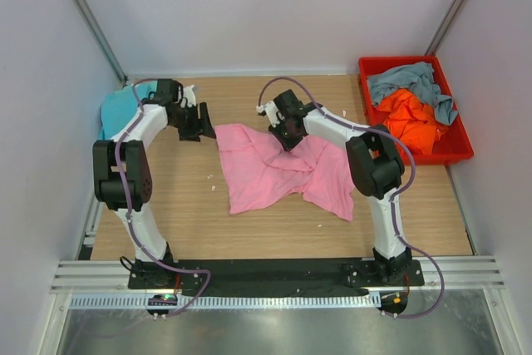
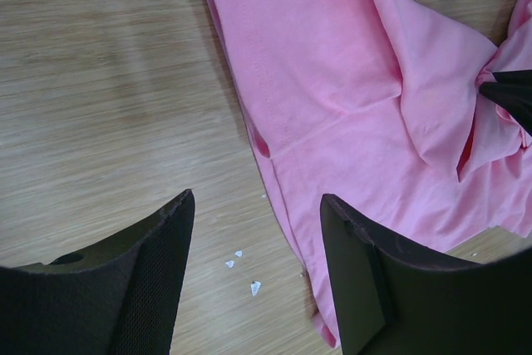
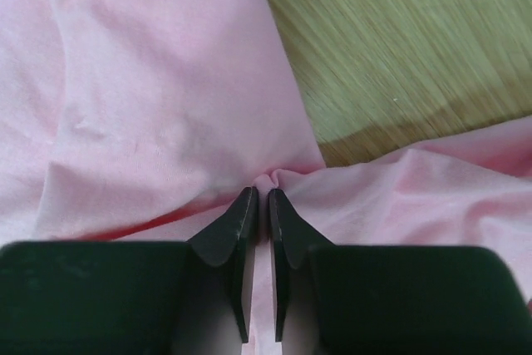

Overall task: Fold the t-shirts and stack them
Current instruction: Flatten the tshirt out

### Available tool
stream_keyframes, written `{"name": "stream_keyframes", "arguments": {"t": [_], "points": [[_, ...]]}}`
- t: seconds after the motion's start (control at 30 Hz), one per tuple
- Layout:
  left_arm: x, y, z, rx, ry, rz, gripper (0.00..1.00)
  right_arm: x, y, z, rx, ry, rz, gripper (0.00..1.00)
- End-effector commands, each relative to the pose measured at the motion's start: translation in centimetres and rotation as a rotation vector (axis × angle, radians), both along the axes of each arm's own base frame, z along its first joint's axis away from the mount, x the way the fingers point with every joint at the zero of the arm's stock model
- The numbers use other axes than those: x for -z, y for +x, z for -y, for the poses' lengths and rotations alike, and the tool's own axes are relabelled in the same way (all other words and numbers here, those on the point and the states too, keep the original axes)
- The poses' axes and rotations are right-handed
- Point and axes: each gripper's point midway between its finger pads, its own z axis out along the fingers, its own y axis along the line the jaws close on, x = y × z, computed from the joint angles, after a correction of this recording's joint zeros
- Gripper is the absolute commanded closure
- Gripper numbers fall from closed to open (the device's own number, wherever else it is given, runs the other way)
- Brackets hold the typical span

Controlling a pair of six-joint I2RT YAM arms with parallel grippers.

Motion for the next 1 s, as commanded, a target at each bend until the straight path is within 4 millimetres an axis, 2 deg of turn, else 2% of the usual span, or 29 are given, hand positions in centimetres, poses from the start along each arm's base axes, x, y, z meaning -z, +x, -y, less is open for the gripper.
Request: {"name": "stream_keyframes", "arguments": {"t": [0.0, 0.07, 0.1, 0.17, 0.2, 0.27, 0.3, 0.33, 0.4, 0.43, 0.5, 0.6, 0.83, 0.93, 0.97], "points": [[-0.6, 0.5, 0.1, -0.002, -0.031, 0.027, 0.37, -3.4, 1.2, 0.3, 0.027, 0.002, 0.103, 0.84], [-0.3, 0.5, 0.2, -0.003, -0.033, 0.021, 0.37, -4.5, 1.5, 1.0, 0.046, -0.021, 0.147, 0.89], [-0.3, 0.5, 0.2, -0.004, -0.036, 0.018, 0.37, -6.1, 1.7, 1.1, 0.05, -0.011, 0.18, 0.89], [0.2, 0.6, 0.3, -0.004, -0.036, 0.006, 0.37, -7.5, 1.9, 1.5, 0.054, -0.012, 0.217, 0.9], [0.3, 0.7, 0.3, -0.005, -0.034, 0.005, 0.37, -9.2, 1.9, 1.7, 0.06, 0.003, 0.25, 0.91], [0.4, 1.3, 0.1, -0.01, -0.025, 0.001, 0.37, -10.8, 1.9, 2.0, 0.068, 0.01, 0.284, 0.92], [1.3, 1.4, 0.1, -0.013, -0.022, -0.024, 0.37, -11.6, 1.9, 2.1, 0.07, 0.016, 0.302, 0.92], [1.2, 1.9, 0.0, -0.017, -0.015, -0.021, 0.37, -13.0, 1.6, 2.3, 0.071, 0.027, 0.327, 0.92], [2.4, 2.1, -0.2, -0.02, -0.004, -0.054, 0.37, -13.8, 1.5, 2.6, 0.079, 0.03, 0.351, 0.93], [2.4, 2.5, -0.3, -0.02, 0.001, -0.052, 0.37, -14.9, 1.3, 2.8, 0.081, 0.038, 0.372, 0.93], [3.4, 2.6, -0.3, -0.019, 0.004, -0.082, 0.37, -15.2, 1.0, 3.2, 0.079, 0.036, 0.382, 0.93], [3.6, 3.2, -0.2, -0.019, 0.004, -0.088, 0.37, -15.7, 0.8, 3.9, 0.089, 0.031, 0.406, 0.93], [4.6, 5.1, -0.1, -0.017, -0.003, -0.111, 0.38, -15.2, 0.8, 4.8, 0.115, 0.038, 0.393, 0.94], [4.2, 6.4, 0.5, 0.005, -0.03, -0.083, 0.38, -15.0, 0.9, 5.0, 0.121, 0.051, 0.382, 0.94], [4.9, 6.6, 0.6, 0.006, -0.031, -0.098, 0.39, -14.8, 0.8, 4.9, 0.12, 0.053, 0.377, 0.94]]}}
